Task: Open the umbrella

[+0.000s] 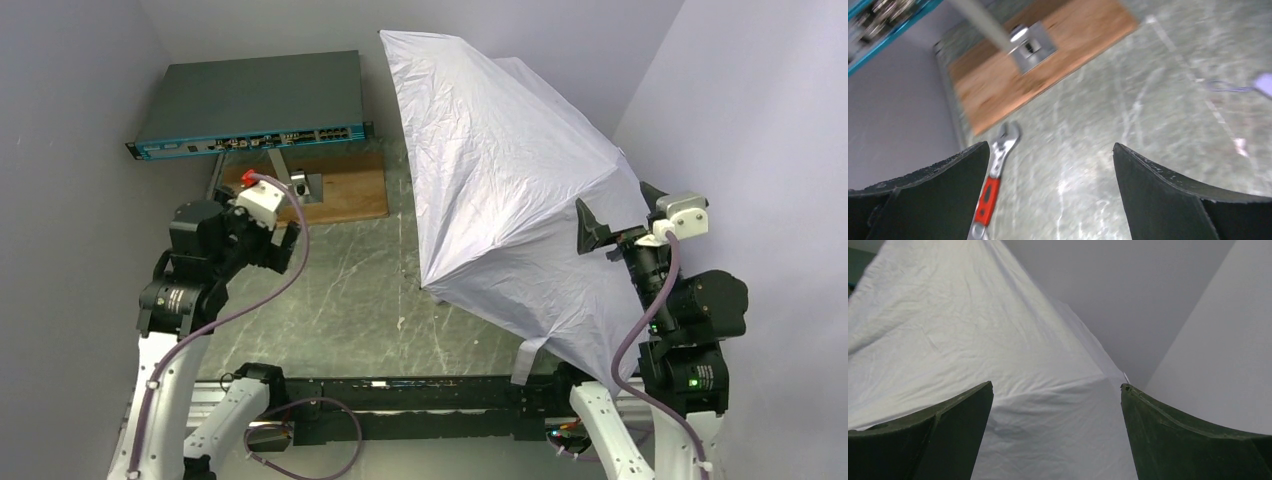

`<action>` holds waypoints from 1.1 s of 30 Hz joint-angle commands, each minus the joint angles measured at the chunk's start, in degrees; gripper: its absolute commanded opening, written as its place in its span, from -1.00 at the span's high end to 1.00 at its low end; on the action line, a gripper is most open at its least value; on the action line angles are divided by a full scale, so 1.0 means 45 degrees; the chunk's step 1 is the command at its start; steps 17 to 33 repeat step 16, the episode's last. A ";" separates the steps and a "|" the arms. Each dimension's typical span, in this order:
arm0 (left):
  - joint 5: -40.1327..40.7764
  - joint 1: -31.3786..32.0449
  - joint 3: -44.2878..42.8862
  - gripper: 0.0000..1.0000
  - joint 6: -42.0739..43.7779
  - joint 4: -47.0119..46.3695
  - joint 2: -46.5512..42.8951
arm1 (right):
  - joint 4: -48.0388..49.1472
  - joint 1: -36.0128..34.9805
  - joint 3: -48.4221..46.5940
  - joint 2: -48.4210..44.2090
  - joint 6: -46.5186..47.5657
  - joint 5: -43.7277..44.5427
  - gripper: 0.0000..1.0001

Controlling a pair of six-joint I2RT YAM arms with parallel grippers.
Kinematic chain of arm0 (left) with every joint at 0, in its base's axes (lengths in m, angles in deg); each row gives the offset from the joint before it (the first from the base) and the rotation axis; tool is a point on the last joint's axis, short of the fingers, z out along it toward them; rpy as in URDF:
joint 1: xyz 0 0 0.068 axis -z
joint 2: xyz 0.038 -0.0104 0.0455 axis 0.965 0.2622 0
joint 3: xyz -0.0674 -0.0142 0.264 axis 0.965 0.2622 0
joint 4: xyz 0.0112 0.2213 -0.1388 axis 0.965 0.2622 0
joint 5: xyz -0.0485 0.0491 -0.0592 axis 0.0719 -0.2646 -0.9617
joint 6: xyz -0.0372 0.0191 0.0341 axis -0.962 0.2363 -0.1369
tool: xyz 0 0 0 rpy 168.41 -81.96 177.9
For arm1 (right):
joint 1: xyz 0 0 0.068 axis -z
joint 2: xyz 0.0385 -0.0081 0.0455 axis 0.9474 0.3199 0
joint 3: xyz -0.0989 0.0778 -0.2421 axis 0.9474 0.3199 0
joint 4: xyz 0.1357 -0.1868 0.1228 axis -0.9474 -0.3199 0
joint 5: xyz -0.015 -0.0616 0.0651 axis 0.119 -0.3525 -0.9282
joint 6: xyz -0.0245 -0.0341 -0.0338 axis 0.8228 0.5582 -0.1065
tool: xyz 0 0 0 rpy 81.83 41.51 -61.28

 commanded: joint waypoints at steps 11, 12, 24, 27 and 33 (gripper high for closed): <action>0.5122 -0.1246 0.1594 -0.99 -0.0369 -0.1404 -0.2416 | -0.1692 0.2002 0.0968 -0.2143 0.0097 -0.0188 -1.00; 0.5081 -0.1247 0.1517 -0.99 -0.0465 -0.1374 -0.2412 | -0.1771 0.2033 0.1023 -0.2218 0.0158 0.0004 -1.00; 0.5029 -0.1242 0.1345 -0.99 -0.0588 -0.1324 -0.2470 | -0.1902 0.2042 0.1177 -0.2551 0.0610 0.0402 -1.00; 0.5029 -0.1242 0.1345 -0.99 -0.0588 -0.1324 -0.2470 | -0.1902 0.2042 0.1177 -0.2551 0.0610 0.0402 -1.00; 0.5029 -0.1242 0.1345 -0.99 -0.0588 -0.1324 -0.2470 | -0.1902 0.2042 0.1177 -0.2551 0.0610 0.0402 -1.00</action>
